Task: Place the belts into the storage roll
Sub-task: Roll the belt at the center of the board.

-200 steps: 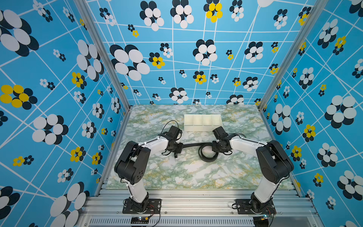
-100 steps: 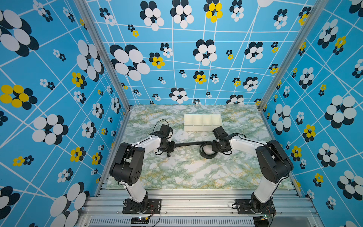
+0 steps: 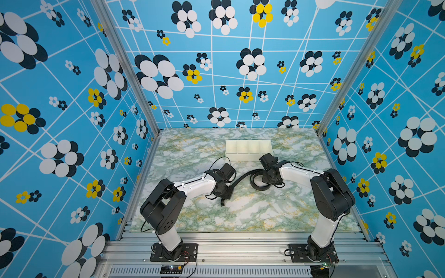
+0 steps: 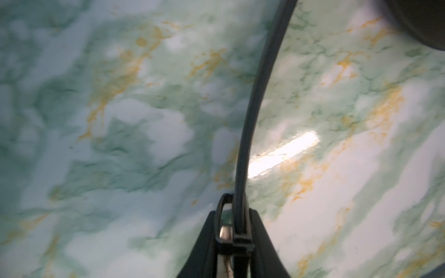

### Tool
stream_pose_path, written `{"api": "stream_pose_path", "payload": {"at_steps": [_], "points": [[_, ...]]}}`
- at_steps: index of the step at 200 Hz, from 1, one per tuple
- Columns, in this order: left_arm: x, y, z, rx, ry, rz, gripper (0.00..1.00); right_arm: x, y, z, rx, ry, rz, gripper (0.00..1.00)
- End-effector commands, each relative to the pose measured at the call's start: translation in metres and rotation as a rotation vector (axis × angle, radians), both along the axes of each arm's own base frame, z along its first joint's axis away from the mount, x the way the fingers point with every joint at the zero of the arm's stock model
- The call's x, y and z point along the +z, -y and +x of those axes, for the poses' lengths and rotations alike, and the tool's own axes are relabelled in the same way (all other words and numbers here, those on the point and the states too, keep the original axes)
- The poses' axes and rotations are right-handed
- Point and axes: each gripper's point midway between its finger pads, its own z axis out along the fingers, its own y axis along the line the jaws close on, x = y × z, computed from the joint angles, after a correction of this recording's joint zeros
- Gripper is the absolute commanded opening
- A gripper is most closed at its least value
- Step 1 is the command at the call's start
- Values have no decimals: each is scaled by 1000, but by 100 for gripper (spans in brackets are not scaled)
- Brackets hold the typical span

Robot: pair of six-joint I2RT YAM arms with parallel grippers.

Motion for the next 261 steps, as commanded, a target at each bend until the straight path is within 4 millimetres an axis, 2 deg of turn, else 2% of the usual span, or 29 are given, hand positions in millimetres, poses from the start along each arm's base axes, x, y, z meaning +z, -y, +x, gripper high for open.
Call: {"api": "stream_pose_path", "payload": {"at_steps": [1,12,32,34,41,49,67,87,96,107,126,134,144,159,175,208,236,261], "points": [[13,46,-15,15,-41,-167,26,-27,30,-32,-45,-142,-148,0],[15,72,-20,-7,-45,-236,40,-29,26,-32,-38,-138,-144,0],[18,114,-36,-78,-102,-356,42,-32,18,-32,-28,-133,-106,0],[17,117,-38,-88,-110,-362,46,-33,18,-32,-27,-133,-101,0],[15,123,-44,-102,-135,-374,49,-33,16,-32,-24,-132,-96,0],[14,126,-48,-110,-151,-383,48,-33,15,-32,-15,-131,-94,0],[22,115,-41,-67,-84,-384,49,-33,14,-31,1,-129,-103,0],[57,102,-22,-32,24,-423,56,-34,11,-30,24,-113,-96,0],[75,98,-15,-36,79,-442,63,-35,5,-28,47,-103,-80,0],[95,92,-4,-37,137,-451,63,-35,0,-26,66,-93,-70,0],[113,70,19,-1,216,-416,65,-34,-14,-21,119,-68,-58,0],[116,59,31,26,245,-406,69,-34,-18,-20,135,-63,-61,0],[114,47,44,59,256,-407,70,-34,-24,-19,151,-61,-52,0],[101,32,59,82,244,-368,70,-37,-33,-18,158,-76,-15,0],[87,26,71,63,249,-310,70,-39,-45,-18,163,-84,34,0],[55,29,86,47,238,-279,70,-35,-65,-14,193,-85,38,0],[50,39,92,53,244,-334,70,-39,-77,-12,199,-106,43,0],[44,40,96,63,232,-316,71,-38,-82,-11,195,-102,46,0]]}}
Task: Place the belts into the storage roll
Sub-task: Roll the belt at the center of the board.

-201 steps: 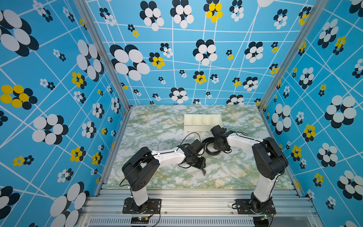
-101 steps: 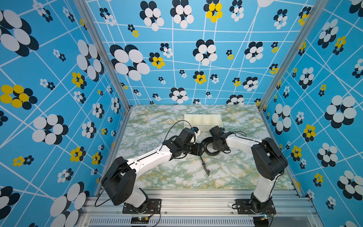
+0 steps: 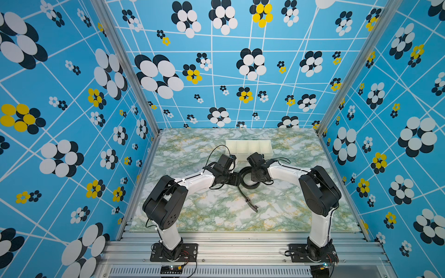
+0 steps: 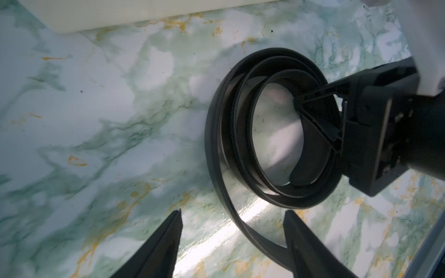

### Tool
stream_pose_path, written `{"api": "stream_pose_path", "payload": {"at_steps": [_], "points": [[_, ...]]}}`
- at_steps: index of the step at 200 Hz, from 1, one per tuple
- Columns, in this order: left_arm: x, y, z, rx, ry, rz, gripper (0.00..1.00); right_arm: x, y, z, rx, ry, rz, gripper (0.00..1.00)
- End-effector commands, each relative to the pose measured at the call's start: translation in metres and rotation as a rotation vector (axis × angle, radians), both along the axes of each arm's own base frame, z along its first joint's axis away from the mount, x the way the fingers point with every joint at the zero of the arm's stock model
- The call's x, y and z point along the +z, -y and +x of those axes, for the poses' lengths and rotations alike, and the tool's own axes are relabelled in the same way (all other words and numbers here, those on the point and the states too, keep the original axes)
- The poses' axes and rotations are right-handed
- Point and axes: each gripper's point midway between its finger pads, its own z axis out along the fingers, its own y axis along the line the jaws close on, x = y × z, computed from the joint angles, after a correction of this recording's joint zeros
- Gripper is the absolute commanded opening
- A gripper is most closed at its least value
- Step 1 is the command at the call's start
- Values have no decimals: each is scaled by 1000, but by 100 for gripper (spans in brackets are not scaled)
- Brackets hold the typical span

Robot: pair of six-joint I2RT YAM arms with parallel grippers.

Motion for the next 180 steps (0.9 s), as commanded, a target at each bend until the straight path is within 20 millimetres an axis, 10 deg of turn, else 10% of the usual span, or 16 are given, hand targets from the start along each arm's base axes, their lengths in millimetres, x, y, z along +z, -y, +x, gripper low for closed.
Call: {"api": "stream_pose_path", "payload": {"at_steps": [1,135,180], "points": [[4,6,11,-8,29,-18,71,-39,-10,-31,16,-150,14,0],[-62,10,15,83,-119,227,68,-31,-28,-36,2,-149,127,0],[-79,0,16,163,-136,256,49,-29,-31,-41,3,-147,167,0]]}}
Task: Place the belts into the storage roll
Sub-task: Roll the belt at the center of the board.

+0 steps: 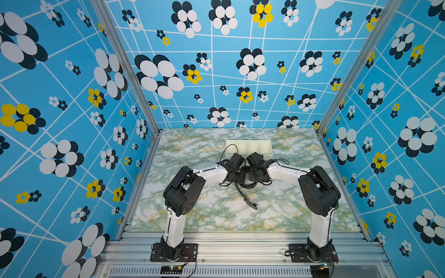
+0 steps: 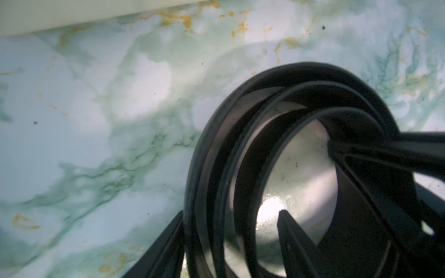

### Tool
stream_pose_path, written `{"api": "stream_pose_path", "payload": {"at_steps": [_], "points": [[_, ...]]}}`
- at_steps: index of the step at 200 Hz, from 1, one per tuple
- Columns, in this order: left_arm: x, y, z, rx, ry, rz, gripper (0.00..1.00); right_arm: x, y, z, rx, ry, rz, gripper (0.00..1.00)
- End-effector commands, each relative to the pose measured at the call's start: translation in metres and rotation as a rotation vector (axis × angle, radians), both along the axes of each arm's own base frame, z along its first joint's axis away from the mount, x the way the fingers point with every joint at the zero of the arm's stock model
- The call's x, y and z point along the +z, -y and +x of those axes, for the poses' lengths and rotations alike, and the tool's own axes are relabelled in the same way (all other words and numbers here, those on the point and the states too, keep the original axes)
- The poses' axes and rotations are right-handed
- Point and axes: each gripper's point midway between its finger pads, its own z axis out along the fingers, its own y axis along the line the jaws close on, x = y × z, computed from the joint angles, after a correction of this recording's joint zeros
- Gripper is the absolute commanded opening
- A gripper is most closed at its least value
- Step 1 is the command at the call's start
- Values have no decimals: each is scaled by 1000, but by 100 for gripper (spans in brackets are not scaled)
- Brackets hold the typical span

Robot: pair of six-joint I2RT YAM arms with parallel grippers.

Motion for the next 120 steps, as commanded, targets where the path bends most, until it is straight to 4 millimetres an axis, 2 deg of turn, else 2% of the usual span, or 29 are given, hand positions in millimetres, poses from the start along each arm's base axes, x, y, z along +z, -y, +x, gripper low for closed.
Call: {"api": "stream_pose_path", "payload": {"at_steps": [1,21,41,61,77,94,106,120], "points": [[-33,-20,-13,68,-79,89,48,-29,-13,-37,35,-140,59,0],[-36,-23,-15,88,-82,98,35,-27,-9,-41,24,-131,68,0],[-39,-27,-16,96,-86,126,30,-22,-5,-43,19,-112,89,3],[-40,-32,-16,101,-80,160,25,-17,-5,-45,30,-94,110,17],[-40,-34,-15,101,-74,181,23,-11,-8,-46,59,-79,133,36],[-40,-36,-15,93,-77,204,23,-3,-5,-47,80,-51,131,49],[-38,-36,-14,83,-75,219,21,2,0,-47,95,-24,116,54],[-36,-37,-12,79,-69,232,20,11,8,-47,121,9,78,55]]}}
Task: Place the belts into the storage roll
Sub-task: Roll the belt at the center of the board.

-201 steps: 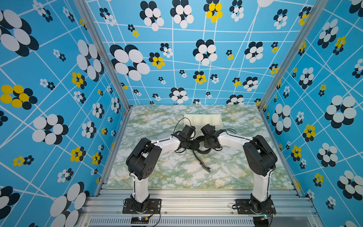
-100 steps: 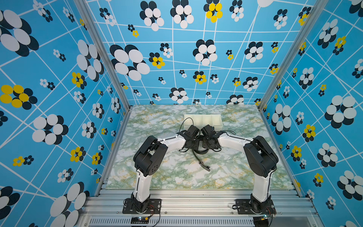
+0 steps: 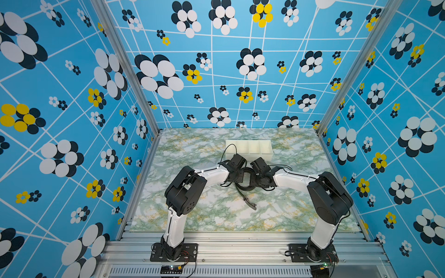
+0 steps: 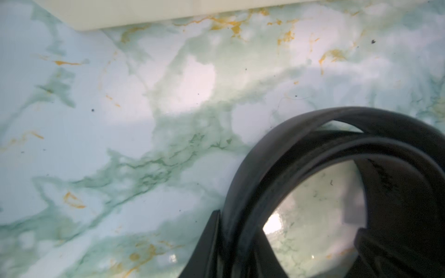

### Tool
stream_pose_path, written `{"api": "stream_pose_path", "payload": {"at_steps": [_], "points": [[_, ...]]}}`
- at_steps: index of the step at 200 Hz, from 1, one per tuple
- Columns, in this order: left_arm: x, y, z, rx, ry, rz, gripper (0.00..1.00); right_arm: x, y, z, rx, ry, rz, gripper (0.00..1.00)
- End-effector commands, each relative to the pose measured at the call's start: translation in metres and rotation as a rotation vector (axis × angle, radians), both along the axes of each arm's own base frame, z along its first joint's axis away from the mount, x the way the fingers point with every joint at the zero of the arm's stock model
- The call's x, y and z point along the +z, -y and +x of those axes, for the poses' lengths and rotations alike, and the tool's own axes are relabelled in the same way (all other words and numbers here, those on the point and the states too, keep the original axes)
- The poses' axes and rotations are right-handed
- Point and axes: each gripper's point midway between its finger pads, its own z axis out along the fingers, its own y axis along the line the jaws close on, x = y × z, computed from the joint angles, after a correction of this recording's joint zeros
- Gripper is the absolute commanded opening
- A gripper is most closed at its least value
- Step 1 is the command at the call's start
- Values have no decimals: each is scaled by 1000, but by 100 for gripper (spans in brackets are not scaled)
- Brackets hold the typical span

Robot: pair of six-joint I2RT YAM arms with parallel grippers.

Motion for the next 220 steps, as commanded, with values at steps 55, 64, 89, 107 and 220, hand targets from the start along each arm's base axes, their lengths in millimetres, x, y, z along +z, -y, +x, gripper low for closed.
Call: {"api": "stream_pose_path", "payload": {"at_steps": [55,64,89,107,220], "points": [[-32,-23,-16,-23,-109,155,17,54,38,-17,113,243,-79,61],[-32,-21,-17,-27,-112,143,17,65,37,-21,128,304,-32,61],[-35,-19,-19,-31,-126,129,17,92,14,-50,303,477,160,68],[-37,-19,-19,-30,-133,130,17,95,4,-73,442,540,189,69],[-33,-11,-18,-53,-152,114,17,31,-34,-109,717,385,39,72]]}}
